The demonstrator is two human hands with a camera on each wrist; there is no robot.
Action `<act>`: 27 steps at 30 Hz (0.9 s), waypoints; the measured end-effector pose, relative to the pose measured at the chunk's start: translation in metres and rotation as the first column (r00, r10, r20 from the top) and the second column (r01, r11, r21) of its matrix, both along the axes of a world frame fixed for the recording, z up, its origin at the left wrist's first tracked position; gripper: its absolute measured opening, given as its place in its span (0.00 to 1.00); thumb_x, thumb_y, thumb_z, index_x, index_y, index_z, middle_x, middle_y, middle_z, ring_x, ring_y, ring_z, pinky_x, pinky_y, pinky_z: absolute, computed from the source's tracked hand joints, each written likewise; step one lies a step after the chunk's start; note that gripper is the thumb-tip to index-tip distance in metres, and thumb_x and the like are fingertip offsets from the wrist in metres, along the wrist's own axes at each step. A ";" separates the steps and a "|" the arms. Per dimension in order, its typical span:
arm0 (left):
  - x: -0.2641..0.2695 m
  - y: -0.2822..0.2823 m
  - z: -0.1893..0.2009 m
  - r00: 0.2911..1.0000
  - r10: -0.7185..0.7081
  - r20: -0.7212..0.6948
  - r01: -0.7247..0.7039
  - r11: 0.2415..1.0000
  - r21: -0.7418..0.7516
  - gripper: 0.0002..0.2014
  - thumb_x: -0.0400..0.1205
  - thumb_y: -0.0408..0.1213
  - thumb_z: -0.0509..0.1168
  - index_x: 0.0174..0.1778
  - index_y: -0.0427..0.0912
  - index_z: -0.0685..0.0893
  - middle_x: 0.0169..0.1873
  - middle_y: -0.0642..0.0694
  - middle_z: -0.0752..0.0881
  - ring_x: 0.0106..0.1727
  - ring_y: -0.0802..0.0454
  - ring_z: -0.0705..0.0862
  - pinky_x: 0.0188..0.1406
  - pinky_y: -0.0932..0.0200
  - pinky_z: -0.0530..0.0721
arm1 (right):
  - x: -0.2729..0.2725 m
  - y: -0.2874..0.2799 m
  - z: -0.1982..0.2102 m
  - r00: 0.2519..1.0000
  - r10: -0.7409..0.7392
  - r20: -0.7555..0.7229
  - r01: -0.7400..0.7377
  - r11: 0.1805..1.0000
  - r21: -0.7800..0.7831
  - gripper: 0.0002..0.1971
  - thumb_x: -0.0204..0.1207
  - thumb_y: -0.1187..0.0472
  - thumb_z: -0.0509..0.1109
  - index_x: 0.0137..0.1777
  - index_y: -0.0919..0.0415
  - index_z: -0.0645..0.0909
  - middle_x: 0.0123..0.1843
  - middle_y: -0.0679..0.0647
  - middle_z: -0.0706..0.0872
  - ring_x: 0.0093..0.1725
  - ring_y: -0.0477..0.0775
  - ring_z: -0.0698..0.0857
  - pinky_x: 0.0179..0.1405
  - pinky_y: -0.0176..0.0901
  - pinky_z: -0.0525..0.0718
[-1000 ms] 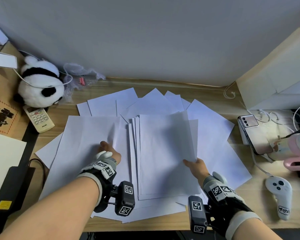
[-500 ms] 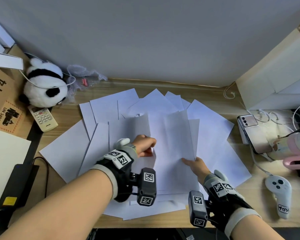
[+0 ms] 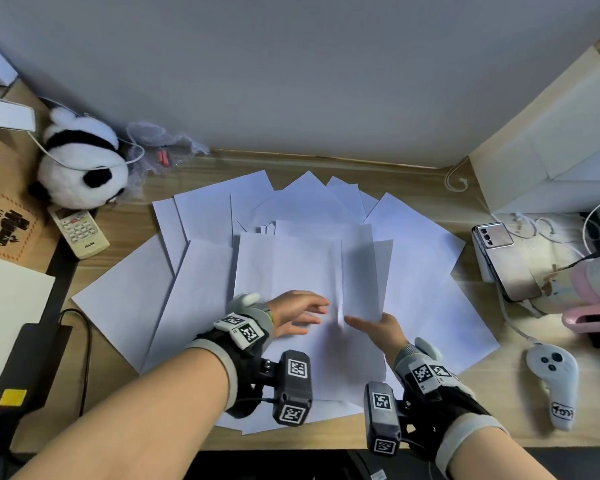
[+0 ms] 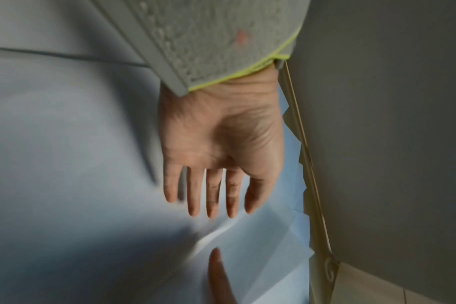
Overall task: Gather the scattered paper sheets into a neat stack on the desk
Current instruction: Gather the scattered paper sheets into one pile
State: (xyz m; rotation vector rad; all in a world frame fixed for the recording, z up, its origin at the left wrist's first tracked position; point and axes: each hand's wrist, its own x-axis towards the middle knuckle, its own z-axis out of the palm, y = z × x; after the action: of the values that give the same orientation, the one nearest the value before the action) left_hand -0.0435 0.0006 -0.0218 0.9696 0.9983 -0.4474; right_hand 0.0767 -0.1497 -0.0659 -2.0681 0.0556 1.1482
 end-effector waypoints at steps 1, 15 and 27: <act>-0.005 0.009 0.003 0.997 0.070 0.036 -0.070 0.998 0.007 0.04 0.82 0.41 0.61 0.46 0.48 0.81 0.48 0.48 0.85 0.51 0.49 0.83 0.48 0.59 0.75 | -0.001 0.001 -0.002 1.000 -0.001 0.019 0.001 1.000 -0.015 0.21 0.65 0.63 0.80 0.57 0.69 0.84 0.47 0.61 0.87 0.46 0.58 0.85 0.43 0.42 0.82; -0.130 0.111 -0.044 0.772 0.396 -0.498 0.018 0.768 0.640 0.33 0.70 0.38 0.71 0.72 0.33 0.71 0.67 0.34 0.80 0.67 0.36 0.80 0.67 0.51 0.79 | -0.006 -0.001 -0.003 0.996 0.016 0.089 -0.013 0.999 -0.036 0.18 0.76 0.70 0.67 0.66 0.72 0.77 0.51 0.61 0.82 0.50 0.57 0.79 0.50 0.44 0.75; -0.091 0.176 0.055 0.938 0.274 -0.213 0.071 0.449 0.891 0.13 0.79 0.31 0.59 0.53 0.29 0.85 0.56 0.30 0.86 0.62 0.34 0.83 0.51 0.54 0.77 | -0.001 0.011 -0.004 0.985 0.086 0.149 -0.059 0.982 -0.177 0.06 0.77 0.73 0.58 0.49 0.65 0.74 0.31 0.55 0.75 0.30 0.52 0.71 0.29 0.39 0.68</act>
State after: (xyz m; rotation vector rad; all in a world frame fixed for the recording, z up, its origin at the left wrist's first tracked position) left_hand -0.1343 0.1762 0.0333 1.8239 1.6678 0.1026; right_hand 0.0759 -0.1389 -0.0702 -2.3243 0.0036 1.0521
